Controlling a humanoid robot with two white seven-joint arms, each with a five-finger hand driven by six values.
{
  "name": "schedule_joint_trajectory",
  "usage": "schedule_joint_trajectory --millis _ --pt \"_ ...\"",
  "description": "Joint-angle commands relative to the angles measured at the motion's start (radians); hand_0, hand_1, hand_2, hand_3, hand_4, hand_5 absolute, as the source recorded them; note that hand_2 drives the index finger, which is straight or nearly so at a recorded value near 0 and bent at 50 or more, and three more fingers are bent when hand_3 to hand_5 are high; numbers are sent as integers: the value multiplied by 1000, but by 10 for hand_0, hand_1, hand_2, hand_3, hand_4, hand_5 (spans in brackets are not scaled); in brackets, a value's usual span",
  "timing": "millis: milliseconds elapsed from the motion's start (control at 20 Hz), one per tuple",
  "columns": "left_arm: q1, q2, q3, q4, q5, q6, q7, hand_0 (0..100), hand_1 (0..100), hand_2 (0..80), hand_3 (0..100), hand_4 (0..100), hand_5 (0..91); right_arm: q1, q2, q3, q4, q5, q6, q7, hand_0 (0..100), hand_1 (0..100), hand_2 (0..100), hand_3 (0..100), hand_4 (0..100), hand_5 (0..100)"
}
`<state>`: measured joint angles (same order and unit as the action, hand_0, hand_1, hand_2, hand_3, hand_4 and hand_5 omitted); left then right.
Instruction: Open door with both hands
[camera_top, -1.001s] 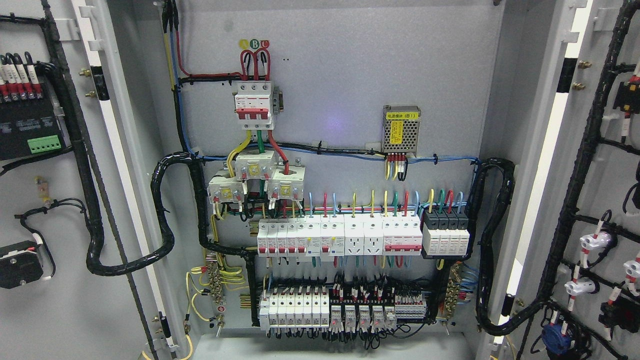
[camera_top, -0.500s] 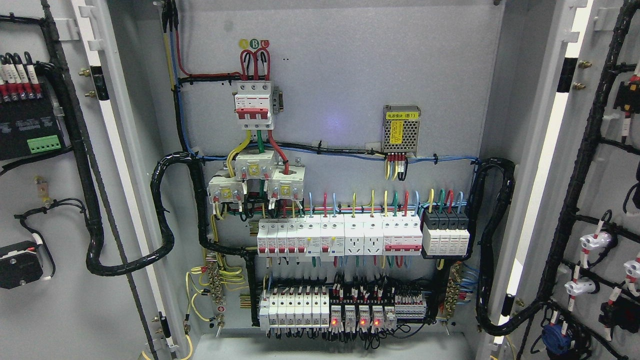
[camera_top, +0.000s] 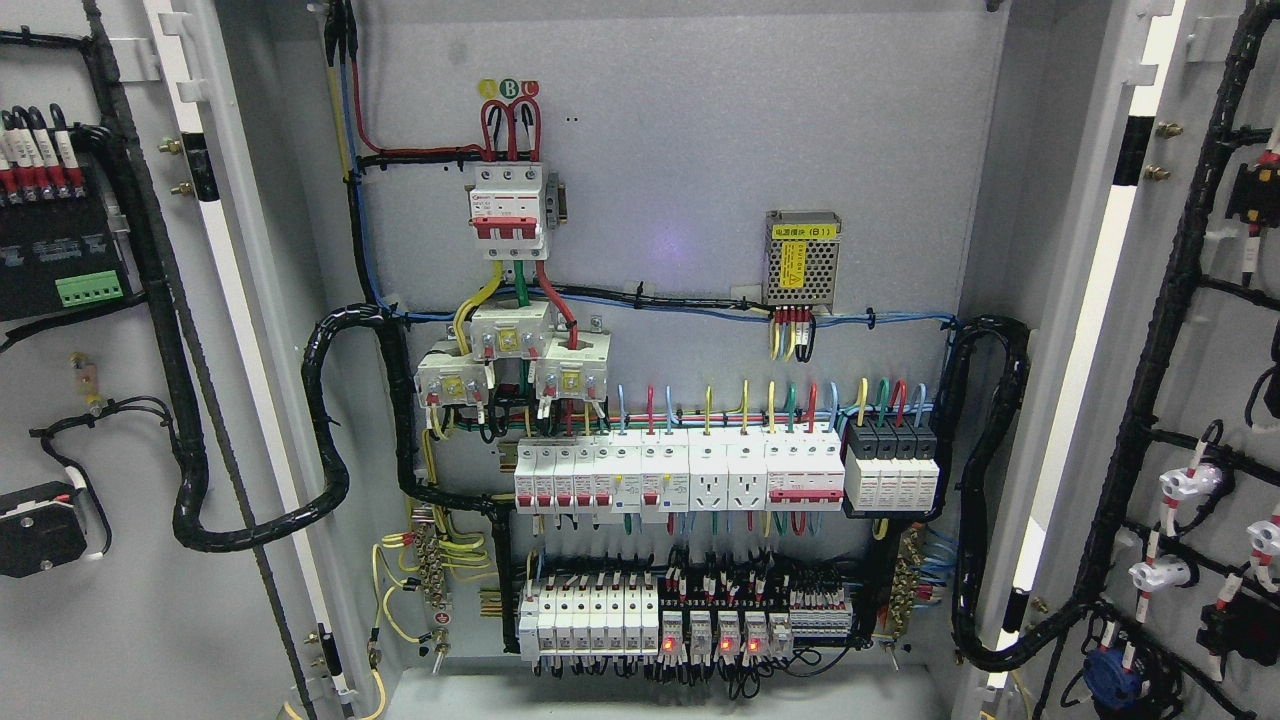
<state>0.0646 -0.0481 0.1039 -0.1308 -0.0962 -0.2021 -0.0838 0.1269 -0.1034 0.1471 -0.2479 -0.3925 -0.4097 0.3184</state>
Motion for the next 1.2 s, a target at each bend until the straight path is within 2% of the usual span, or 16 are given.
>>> schedule_joint_trajectory --millis 0,100,200,300,500,651,751,1151 --pt "-5 -48 74 145 1 113 16 120 556 0 0 0 0 -4 21 5 205 132 28 -131 72 136 0 0 0 0" --pt "-5 -49 88 143 1 141 15 120 556 0 0 0 0 -4 24 3 207 168 67 -182 72 136 0 0 0 0" --pt "-5 -49 91 142 1 164 16 120 556 0 0 0 0 -3 36 3 207 181 161 -185 72 136 0 0 0 0" --pt "-6 -47 91 139 3 178 36 120 556 0 0 0 0 -3 44 3 207 181 224 -185 72 136 0 0 0 0" --pt "-6 -38 92 132 7 178 59 120 556 0 0 0 0 11 47 5 210 184 261 -187 72 135 0 0 0 0" --pt "-8 -29 97 128 71 174 61 120 556 0 0 0 0 22 79 5 208 182 337 -187 72 135 0 0 0 0" --pt "-12 -27 96 128 78 173 64 120 556 0 0 0 0 33 97 6 211 184 351 -188 72 135 0 0 0 0" --pt "-14 -18 94 128 78 167 64 120 556 0 0 0 0 62 97 5 214 310 384 -180 72 136 0 0 0 0"
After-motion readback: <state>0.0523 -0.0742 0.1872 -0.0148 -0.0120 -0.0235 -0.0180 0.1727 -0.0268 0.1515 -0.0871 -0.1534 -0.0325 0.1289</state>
